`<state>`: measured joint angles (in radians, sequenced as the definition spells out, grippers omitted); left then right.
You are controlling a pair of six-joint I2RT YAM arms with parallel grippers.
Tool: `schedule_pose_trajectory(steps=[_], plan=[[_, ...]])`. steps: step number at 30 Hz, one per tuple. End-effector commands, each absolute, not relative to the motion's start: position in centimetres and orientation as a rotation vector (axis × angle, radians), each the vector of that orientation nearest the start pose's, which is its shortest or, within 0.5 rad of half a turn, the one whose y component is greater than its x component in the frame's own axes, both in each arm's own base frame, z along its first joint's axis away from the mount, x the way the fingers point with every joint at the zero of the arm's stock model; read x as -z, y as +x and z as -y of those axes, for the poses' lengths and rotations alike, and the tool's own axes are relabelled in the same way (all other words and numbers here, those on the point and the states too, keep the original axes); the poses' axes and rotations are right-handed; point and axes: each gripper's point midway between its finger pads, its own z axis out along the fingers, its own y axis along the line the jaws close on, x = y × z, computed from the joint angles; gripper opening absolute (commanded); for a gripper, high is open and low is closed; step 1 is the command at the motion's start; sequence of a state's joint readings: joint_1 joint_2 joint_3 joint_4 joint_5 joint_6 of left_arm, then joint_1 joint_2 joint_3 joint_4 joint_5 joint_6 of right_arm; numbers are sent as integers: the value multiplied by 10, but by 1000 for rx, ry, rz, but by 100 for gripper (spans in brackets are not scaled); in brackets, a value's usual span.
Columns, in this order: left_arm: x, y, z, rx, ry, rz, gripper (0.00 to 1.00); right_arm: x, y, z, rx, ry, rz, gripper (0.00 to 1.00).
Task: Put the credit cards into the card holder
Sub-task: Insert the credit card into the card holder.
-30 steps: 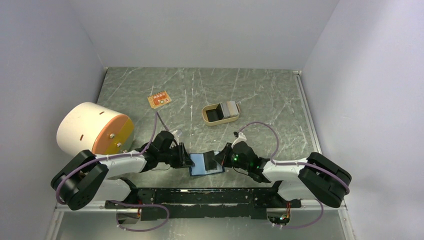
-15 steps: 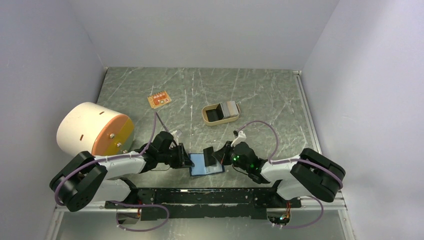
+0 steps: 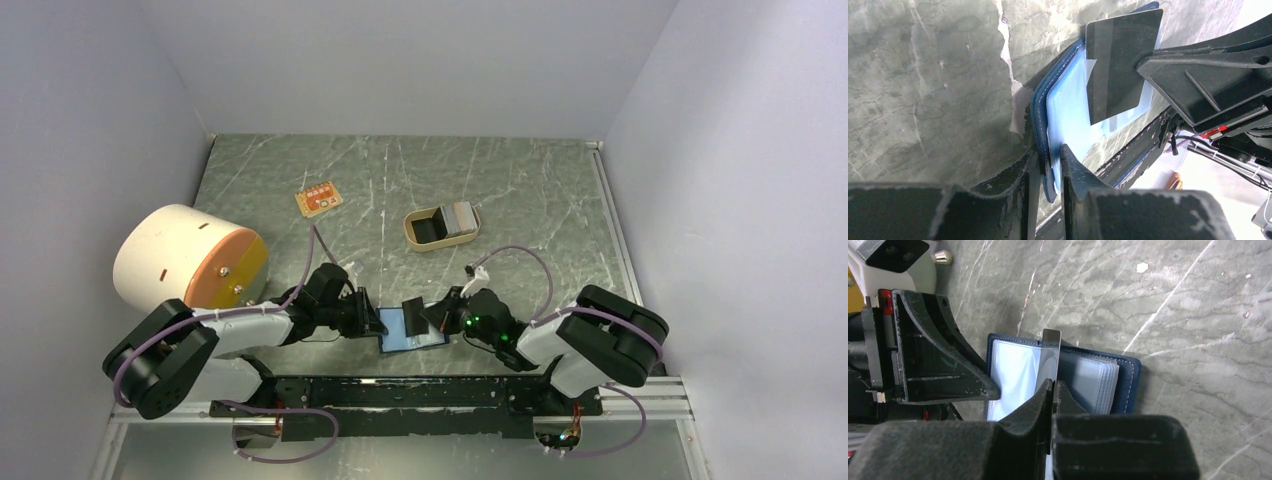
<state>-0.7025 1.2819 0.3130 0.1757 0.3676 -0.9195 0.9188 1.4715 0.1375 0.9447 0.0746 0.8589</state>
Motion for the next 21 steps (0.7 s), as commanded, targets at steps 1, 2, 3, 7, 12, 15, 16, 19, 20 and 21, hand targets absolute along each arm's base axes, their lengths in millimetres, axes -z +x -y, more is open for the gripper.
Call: schedule_pose_trajectory(steps=[1, 2, 3, 7, 12, 15, 16, 19, 20, 21], plan=[[-23, 153, 252, 1142, -61, -2613, 24, -25, 173, -275, -1099, -24, -2156, 0], [-22, 153, 252, 1141, -61, -2613, 25, -25, 172, -274, -1106, -20, -2157, 0], [-23, 154, 252, 1140, -62, -2611, 25, -25, 171, -273, -1109, -18, -2156, 0], [-22, 154, 253, 1140, -62, -2612, 25, -23, 167, -269, -1110, -13, -2161, 0], [-22, 153, 252, 1137, -66, -2614, 25, -27, 165, -269, -1135, -8, -2142, 0], [-23, 154, 252, 1140, -66, -2609, 25, -31, 171, -270, -1122, -14, -2121, 0], [-23, 153, 252, 1143, -66, -2609, 25, -32, 174, -271, -1107, -16, -2113, 0], [-24, 153, 253, 1149, -69, -2606, 25, -31, 185, -273, -1052, -17, -2098, 0], [-24, 153, 253, 1152, -67, -2606, 25, -31, 190, -274, -1040, -18, -2086, 0], [-23, 153, 253, 1151, -68, -2608, 25, -31, 192, -275, -1030, -23, -2079, 0]])
